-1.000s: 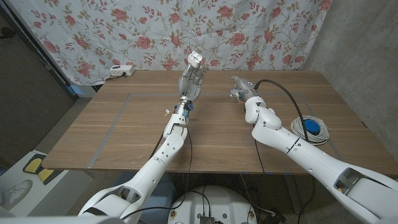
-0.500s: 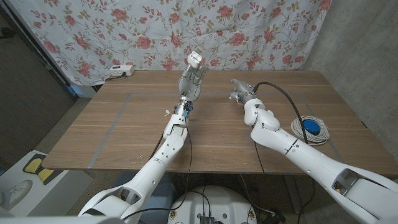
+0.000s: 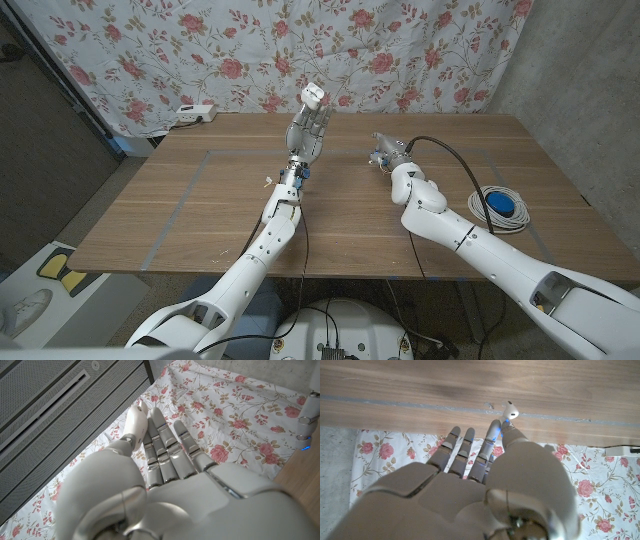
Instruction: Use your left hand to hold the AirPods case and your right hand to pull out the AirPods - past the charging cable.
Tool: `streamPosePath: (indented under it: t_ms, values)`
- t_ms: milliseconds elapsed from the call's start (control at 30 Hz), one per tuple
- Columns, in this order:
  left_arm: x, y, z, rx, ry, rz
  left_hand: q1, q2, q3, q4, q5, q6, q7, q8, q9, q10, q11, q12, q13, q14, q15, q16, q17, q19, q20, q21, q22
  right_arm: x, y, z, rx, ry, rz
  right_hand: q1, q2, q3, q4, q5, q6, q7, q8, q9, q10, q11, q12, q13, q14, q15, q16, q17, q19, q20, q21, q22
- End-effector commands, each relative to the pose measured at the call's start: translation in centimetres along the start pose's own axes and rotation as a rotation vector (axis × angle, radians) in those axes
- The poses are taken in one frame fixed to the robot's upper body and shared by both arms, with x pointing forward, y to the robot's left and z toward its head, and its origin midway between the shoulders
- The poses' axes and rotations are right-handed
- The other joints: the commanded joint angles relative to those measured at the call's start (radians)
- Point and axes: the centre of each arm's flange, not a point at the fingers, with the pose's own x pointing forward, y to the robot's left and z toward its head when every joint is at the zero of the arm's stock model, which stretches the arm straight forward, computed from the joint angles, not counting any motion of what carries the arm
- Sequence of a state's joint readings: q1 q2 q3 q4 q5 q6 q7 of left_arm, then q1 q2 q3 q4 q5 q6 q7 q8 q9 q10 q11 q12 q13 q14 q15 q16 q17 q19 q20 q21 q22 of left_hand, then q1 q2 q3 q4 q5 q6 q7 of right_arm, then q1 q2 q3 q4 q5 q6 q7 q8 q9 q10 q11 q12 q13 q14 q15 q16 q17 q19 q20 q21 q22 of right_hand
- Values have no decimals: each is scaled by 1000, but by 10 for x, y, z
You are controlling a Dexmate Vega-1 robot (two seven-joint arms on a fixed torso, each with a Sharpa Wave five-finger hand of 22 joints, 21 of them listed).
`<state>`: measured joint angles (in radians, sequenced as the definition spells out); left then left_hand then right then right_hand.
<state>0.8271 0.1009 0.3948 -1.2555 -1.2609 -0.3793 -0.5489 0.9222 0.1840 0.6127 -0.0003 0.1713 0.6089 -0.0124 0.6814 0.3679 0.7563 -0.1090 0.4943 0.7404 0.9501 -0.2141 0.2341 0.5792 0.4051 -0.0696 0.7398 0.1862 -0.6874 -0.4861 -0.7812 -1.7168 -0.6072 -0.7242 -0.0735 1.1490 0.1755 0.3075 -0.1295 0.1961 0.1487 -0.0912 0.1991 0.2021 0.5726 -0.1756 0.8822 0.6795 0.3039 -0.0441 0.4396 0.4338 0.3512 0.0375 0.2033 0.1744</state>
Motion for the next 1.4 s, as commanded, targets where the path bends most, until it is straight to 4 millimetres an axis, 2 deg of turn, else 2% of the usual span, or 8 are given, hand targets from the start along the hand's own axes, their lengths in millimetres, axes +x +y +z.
streamPosePath:
  t_ms: [33, 400, 600, 667, 833, 1233, 1400]
  values:
    - [-1, 1, 1, -1, -2, 6, 9, 14, 43, -40, 9, 83, -51, 69, 299, 46, -40, -3, 2, -2, 2, 0, 2, -1, 0, 8, -1, 3, 8, -4, -8, 22, 17, 3, 5, -1, 2, -1, 4, -3, -2, 4, -6, -4, 7, 4, -9, -152, -5, 3, -4, 0, -1, 2]
    - [0, 1, 1, 0, -2, 9, 8, 13, 43, -40, 9, 84, -56, 70, 298, 48, -41, -3, 1, 1, 1, -1, -1, -2, -1, 12, -1, 4, 12, -6, -7, 24, 25, 1, 4, -1, 4, 0, 5, -3, -2, 5, -9, -8, 11, 3, -16, -142, -12, 2, -7, 8, -1, 2]
    - [-1, 2, -1, -7, 0, 5, 7, 11, 42, -41, 8, 93, -52, 69, 290, 55, -39, -6, -8, 1, 2, -2, -3, -2, -3, 15, -1, 4, 11, -7, 1, 24, 35, 4, 8, 8, 4, 5, 4, -3, -4, 5, -52, -17, -10, -10, -34, -131, -30, -5, -21, 18, -6, 2]
    - [-1, 2, -1, -3, -3, 11, 5, 9, 44, -41, 7, 92, -55, 68, 286, 58, -39, -8, -13, 3, 0, -5, -8, -1, -3, 16, -1, 3, 11, -7, 3, 19, 39, -12, 4, 3, 15, 7, -4, -2, -7, 5, -79, -12, -26, -22, -49, -121, -39, -7, -34, 29, -9, 2]
    - [-1, 4, -2, -5, -3, 9, 3, 7, 45, -43, 6, 91, -53, 64, 279, 57, -40, -16, -24, -3, 2, -10, -15, -3, -3, 18, -1, 3, 11, -7, 4, 14, 45, -36, -3, -9, 27, 7, -15, 0, -10, 5, -103, -6, -46, -42, -71, -106, -50, -9, -48, 38, -12, 2]
    - [-3, 6, -3, -3, -5, 15, -4, -4, 35, -53, 2, 86, -53, 55, 263, 60, -33, -26, -40, -4, 2, -12, -22, -3, -3, 22, -2, 0, 4, -5, 14, 6, 31, -55, -6, -17, 34, 9, -18, 1, -9, 5, -107, -3, -59, -63, -79, -100, -55, -9, -55, 46, -11, 2]
    - [-2, 8, -4, -6, -5, 11, -8, -20, 26, -64, 0, 87, -55, 52, 257, 62, -36, -30, -47, -2, 1, -11, -26, -3, -5, 23, -2, 1, 3, -5, 14, 11, 30, -56, -5, -17, 34, 11, -19, 1, -8, 5, -107, -5, -64, -71, -79, -100, -55, -9, -57, 47, -10, 2]
